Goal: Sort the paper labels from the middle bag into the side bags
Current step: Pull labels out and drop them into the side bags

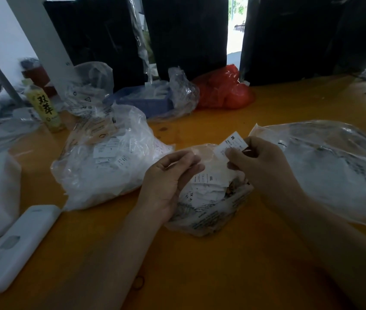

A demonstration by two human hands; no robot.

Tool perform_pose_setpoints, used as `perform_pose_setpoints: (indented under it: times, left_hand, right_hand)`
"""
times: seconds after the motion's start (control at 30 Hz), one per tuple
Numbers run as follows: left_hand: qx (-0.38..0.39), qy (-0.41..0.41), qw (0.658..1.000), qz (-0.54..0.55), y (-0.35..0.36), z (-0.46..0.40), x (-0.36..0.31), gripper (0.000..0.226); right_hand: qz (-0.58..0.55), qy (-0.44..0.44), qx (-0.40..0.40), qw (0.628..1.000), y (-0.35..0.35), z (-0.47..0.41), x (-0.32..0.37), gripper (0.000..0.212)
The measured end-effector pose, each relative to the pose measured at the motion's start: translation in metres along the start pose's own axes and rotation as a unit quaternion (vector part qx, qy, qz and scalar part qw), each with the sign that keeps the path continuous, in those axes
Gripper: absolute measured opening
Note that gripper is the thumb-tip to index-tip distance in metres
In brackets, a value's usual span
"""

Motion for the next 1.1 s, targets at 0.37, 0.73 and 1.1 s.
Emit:
perform_pose_setpoints:
  times: [0.37, 0.73, 1.1]
  left_hand:
    - [0.033, -0.037, 0.999, 0.006, 0.003, 0.001, 0.004, 0.037]
    - [0.056, -0.041, 0.997, -0.026, 0.007, 0.002, 0.005, 0.036]
    - [0.029, -0.033, 0.995, -0.088, 0.006, 0.005, 0.002, 0.031]
  right_hand:
    - [0.079, -0.08, -0.034, 0.993, -0.004, 0.001, 0.011, 0.024]
    - [0.099, -0.111, -0.02, 0.989, 0.001, 0.003, 0.015, 0.008]
    - [0.222, -0.146, 0.03, 0.964, 0.01, 0.003, 0.01, 0.011]
Point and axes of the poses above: each hand's wrist, its own z-axis away from the middle knuckle, its own y-axis out of the palm, x = y × z, the point moved 5 cm from there along -z, towards the middle knuckle, and after that the axes turned 2 degrees about -y, right-handed, at the moved point
